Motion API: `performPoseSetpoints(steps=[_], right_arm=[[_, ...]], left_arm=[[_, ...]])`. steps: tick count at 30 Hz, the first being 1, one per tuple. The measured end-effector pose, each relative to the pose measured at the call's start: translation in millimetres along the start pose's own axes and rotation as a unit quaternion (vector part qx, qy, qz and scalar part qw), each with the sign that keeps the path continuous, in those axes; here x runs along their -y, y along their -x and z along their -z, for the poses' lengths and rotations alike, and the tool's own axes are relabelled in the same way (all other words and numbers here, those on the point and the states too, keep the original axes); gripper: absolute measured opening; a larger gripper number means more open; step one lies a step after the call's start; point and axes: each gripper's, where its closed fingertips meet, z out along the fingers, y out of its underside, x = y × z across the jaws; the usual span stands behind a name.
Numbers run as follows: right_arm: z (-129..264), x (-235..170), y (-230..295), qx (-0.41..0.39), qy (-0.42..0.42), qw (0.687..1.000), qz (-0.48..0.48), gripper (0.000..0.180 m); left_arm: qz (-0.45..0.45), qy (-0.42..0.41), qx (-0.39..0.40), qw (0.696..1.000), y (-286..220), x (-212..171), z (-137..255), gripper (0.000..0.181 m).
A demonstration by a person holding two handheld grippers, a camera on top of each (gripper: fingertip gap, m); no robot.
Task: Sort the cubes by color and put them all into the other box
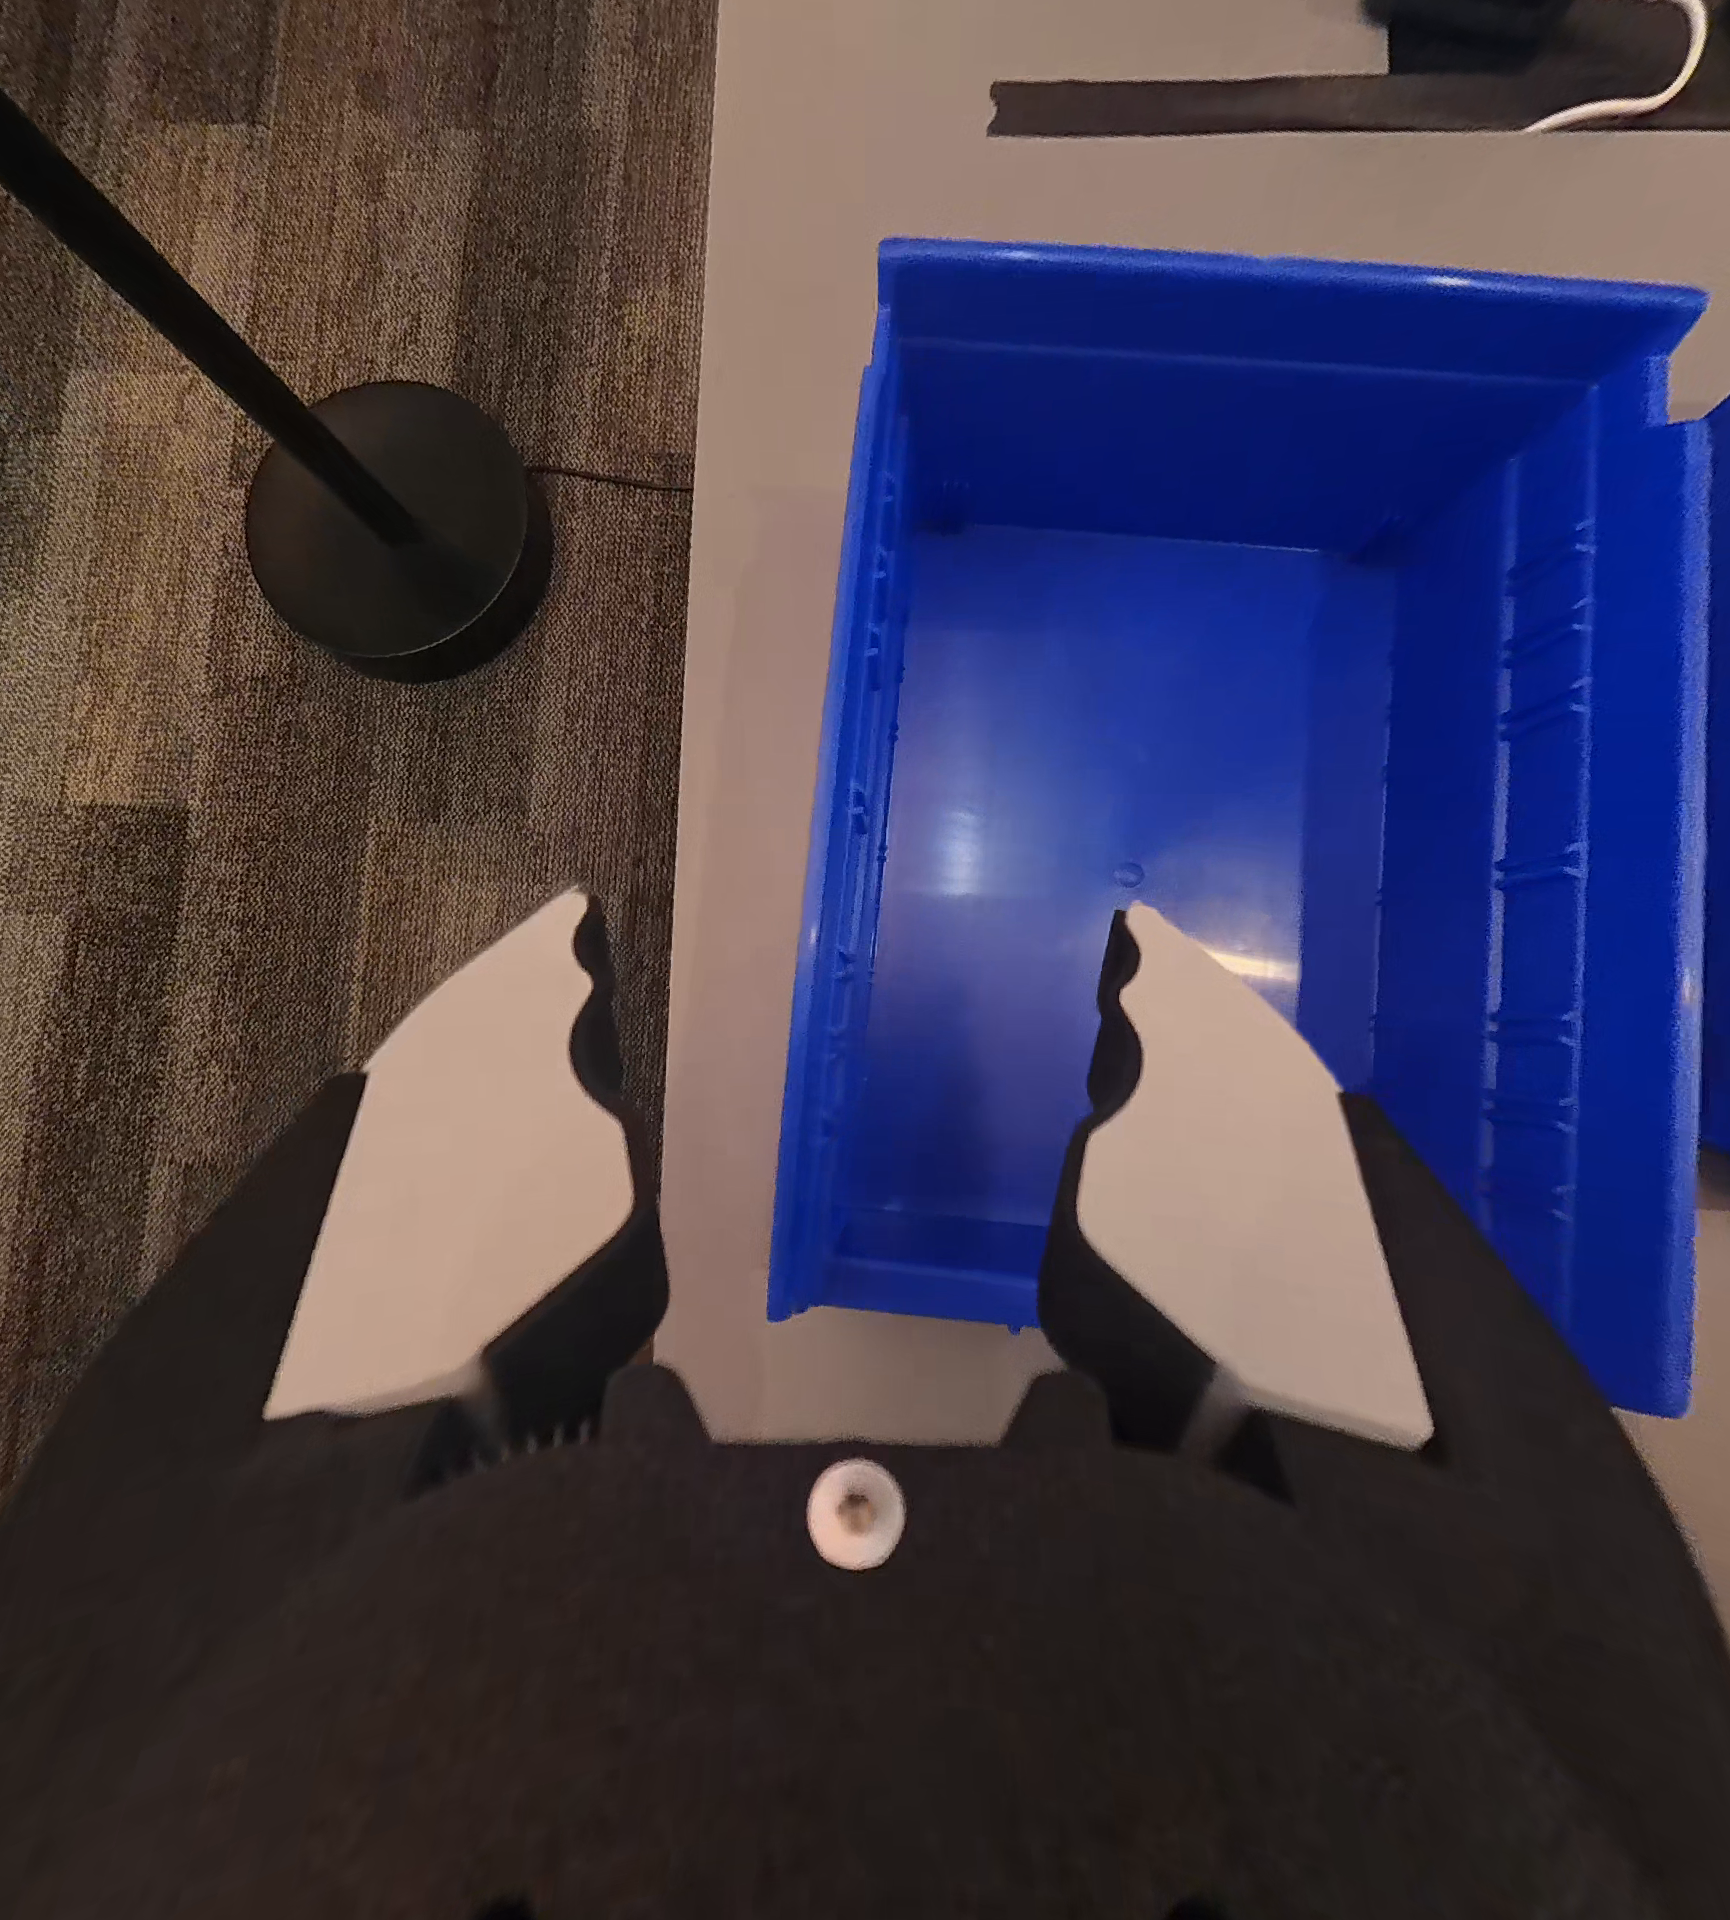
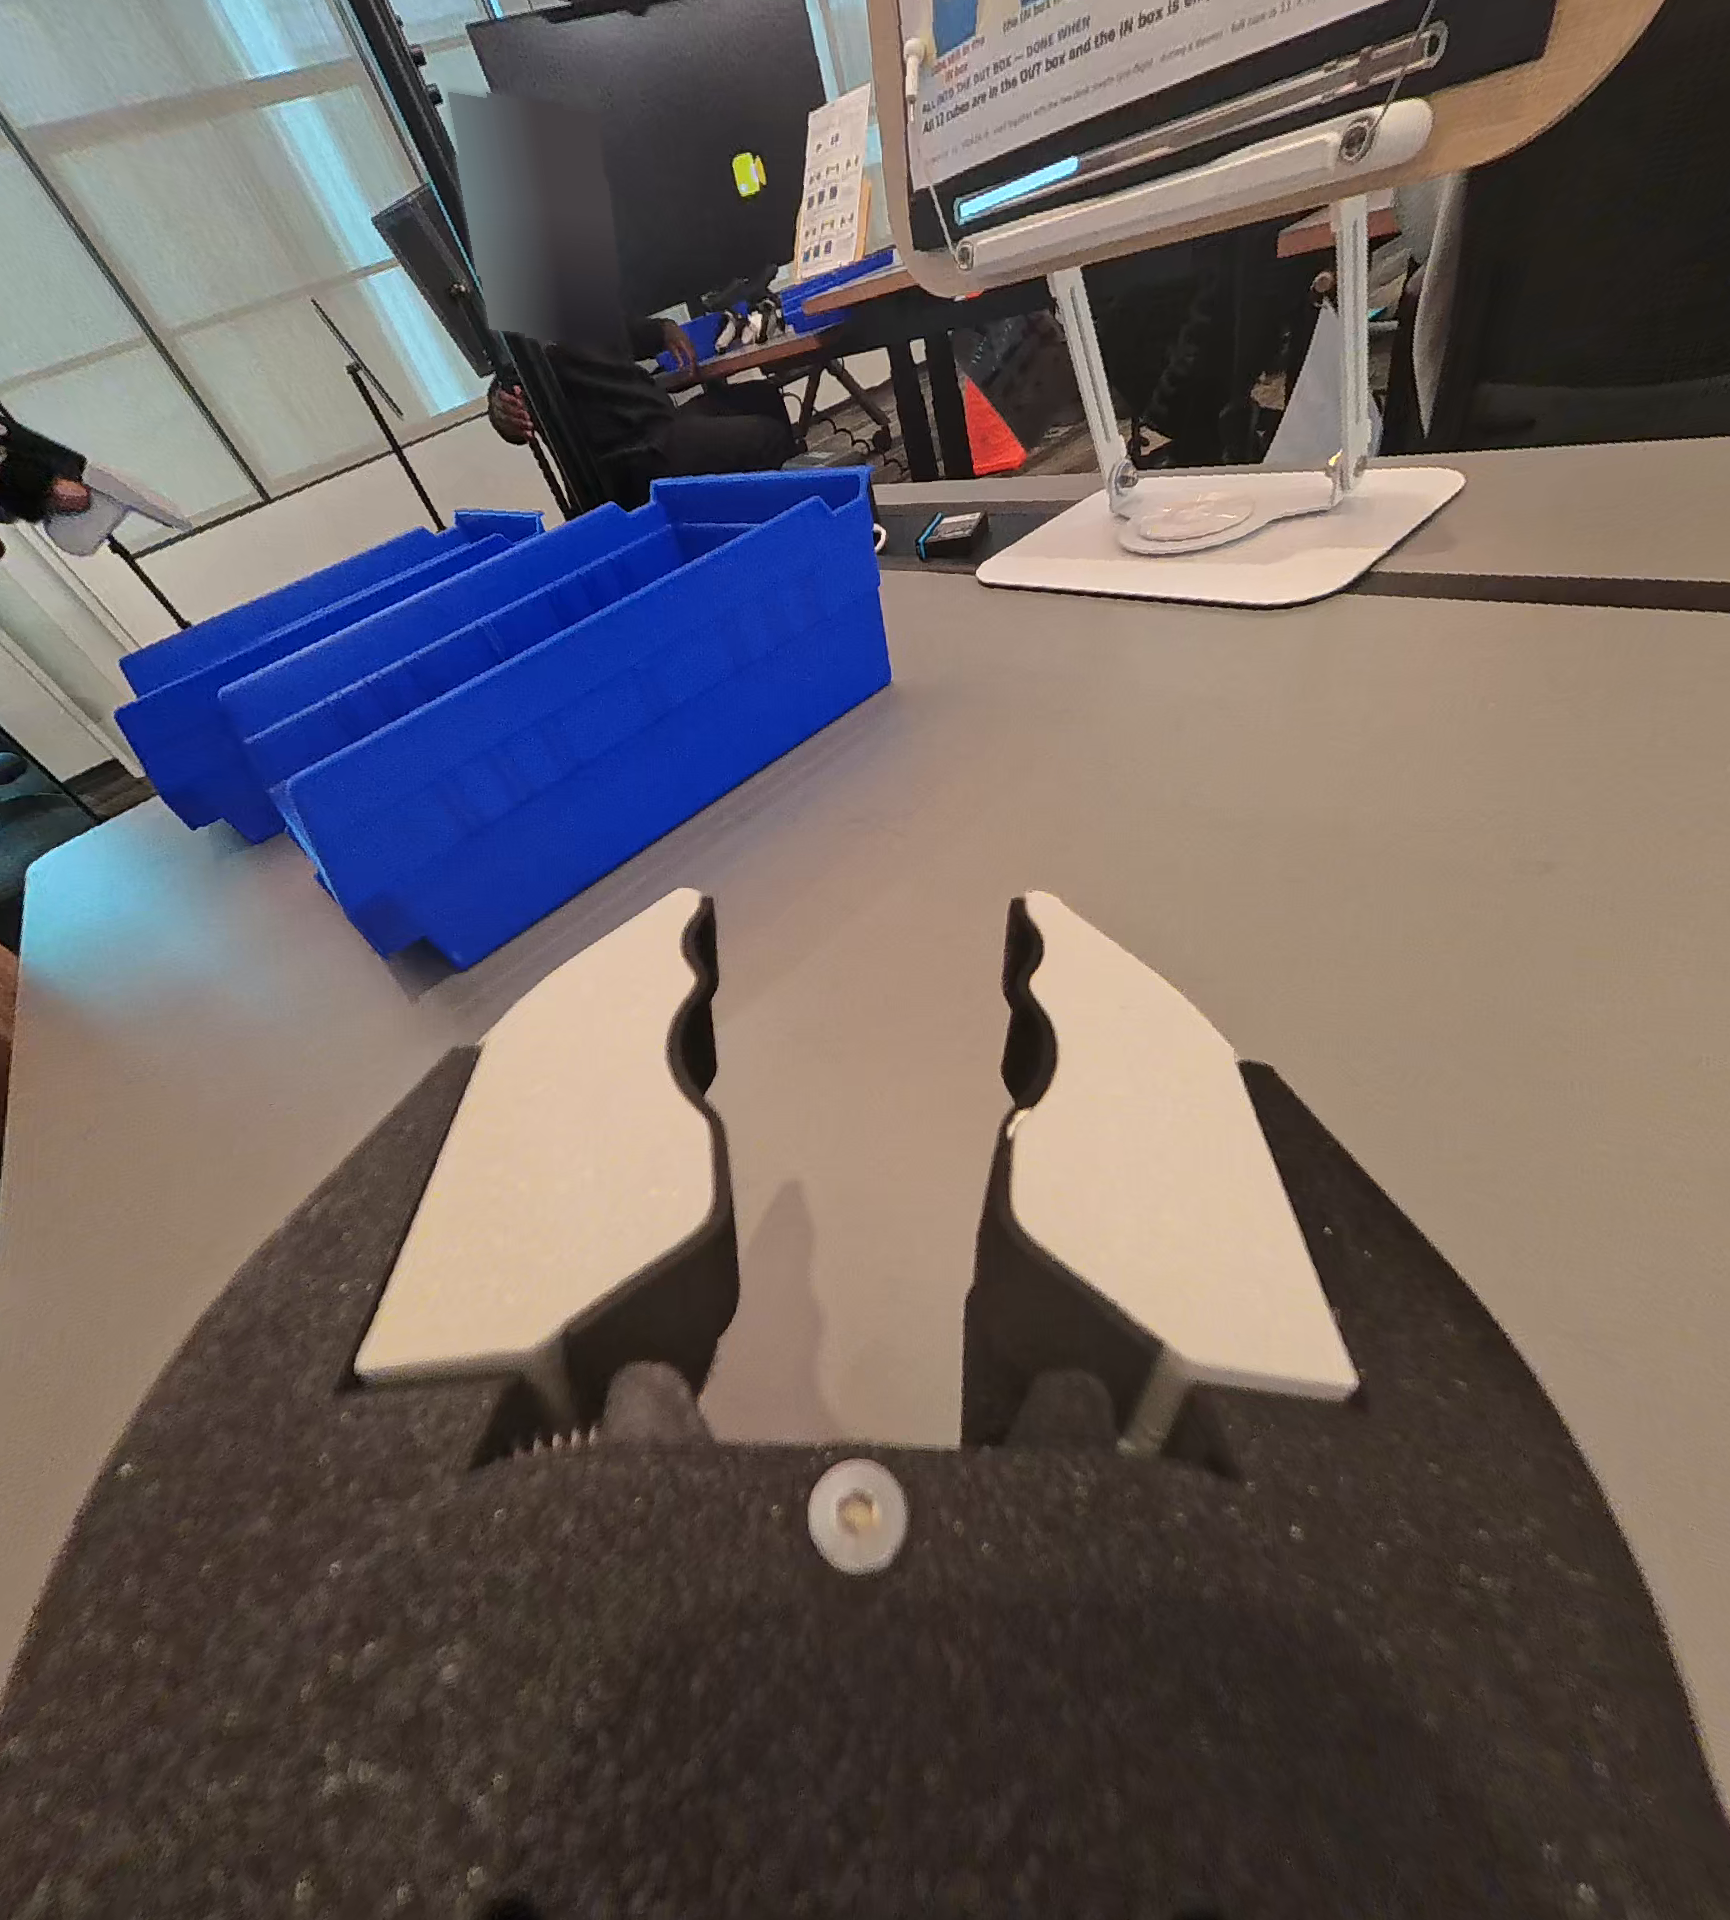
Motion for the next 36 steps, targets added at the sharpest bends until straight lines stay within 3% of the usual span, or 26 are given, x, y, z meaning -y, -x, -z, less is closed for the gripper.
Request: performPoseSetpoints(steps=[25, 36], right_arm=[[-1.3, -3.0, 3.7, 0.013, 0.008, 1.000, 0.000, 0.052], [-0.8, -2.9, 2.9, 0.014, 0.007, 1.000, -0.003, 0.052]], left_arm=[[-0.015, 0.200, -0.013, 0.980, 13.9, -65.8, -59.4, 0.082], [0.006, 0.267, -0.020, 0.964, 20.8, -97.0, -81.1, 0.048]])
